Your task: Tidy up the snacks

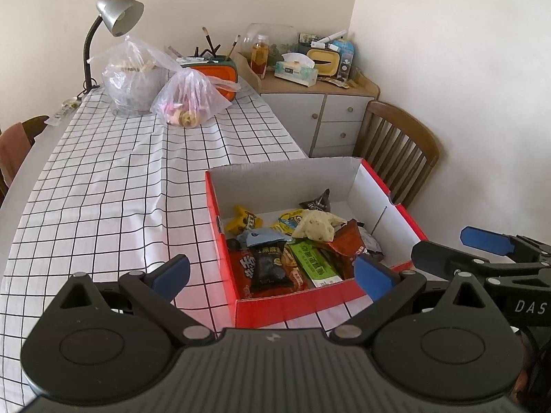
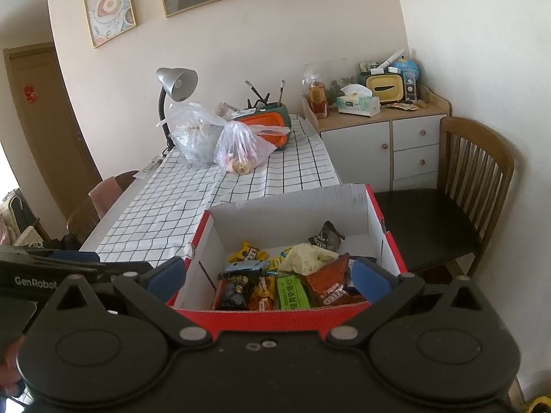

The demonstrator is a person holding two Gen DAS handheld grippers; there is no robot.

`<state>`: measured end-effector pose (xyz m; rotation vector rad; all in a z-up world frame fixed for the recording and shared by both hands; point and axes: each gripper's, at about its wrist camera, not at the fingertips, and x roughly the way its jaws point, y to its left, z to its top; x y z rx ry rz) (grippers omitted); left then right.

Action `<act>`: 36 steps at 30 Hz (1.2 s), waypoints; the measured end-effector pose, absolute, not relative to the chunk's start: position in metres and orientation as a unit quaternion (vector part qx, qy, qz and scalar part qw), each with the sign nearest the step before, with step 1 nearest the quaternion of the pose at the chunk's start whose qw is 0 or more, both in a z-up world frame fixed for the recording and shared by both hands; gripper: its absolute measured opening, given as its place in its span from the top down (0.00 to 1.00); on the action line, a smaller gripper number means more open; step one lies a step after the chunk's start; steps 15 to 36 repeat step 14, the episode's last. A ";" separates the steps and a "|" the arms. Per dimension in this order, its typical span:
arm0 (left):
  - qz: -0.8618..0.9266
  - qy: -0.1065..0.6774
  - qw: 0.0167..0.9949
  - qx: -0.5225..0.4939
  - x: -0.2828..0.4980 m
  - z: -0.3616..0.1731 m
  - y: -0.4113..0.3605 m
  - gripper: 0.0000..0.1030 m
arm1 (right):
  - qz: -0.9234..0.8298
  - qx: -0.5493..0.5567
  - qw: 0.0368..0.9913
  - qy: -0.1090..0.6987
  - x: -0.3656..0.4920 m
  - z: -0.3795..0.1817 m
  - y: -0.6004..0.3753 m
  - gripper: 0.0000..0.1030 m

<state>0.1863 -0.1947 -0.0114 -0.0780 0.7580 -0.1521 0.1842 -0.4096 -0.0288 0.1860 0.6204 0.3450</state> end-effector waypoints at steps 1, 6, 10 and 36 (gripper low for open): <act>-0.074 0.370 0.925 -0.038 0.186 -0.012 -0.195 0.01 | 0.168 0.091 0.933 0.304 0.185 -0.028 -0.409 0.00; -0.077 0.376 0.923 -0.038 0.188 -0.014 -0.194 0.01 | 0.166 0.092 0.933 0.307 0.185 -0.029 -0.406 0.00; -0.077 0.375 0.923 -0.038 0.188 -0.015 -0.193 0.01 | 0.164 0.092 0.933 0.308 0.183 -0.029 -0.404 0.00; -0.081 0.376 0.922 -0.039 0.187 -0.017 -0.191 0.01 | 0.161 0.093 0.932 0.310 0.182 -0.029 -0.402 0.00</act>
